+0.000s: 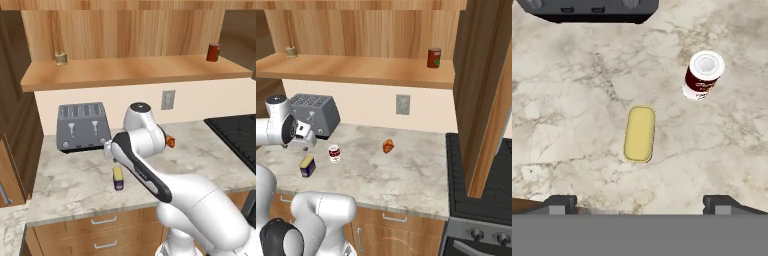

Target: Pick the cans from the counter and place them in their designated side in the cabinet.

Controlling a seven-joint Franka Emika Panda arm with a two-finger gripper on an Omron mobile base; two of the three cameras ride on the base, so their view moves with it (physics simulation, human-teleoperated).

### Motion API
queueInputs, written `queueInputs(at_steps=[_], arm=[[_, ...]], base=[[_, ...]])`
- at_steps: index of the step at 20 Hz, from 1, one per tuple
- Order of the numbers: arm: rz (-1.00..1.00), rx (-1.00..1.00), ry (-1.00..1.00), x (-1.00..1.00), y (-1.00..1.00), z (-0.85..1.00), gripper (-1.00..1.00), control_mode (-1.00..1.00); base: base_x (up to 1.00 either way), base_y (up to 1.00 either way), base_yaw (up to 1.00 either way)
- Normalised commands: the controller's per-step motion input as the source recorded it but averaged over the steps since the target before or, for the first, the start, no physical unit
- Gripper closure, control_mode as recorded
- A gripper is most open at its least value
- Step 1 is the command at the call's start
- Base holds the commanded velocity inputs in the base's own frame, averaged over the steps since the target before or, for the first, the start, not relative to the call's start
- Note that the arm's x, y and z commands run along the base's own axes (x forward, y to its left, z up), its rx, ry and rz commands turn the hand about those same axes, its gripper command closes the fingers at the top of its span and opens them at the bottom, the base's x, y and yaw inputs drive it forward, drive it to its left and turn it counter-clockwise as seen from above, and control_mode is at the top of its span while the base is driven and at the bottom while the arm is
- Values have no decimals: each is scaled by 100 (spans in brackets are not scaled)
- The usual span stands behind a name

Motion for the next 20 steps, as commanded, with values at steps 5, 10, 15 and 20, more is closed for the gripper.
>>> queueInputs(at_steps=[5,10,15,20], arm=[[0,0,2,9,3,-13,-100,-100],[0,0,2,8,2,-11,-100,-100],[0,0,2,7,2,-11,-100,-100],[0,0,1,5,3,-14,-100,-100]], base=[[0,0,0],[0,0,0],[0,0,0],[0,0,0]])
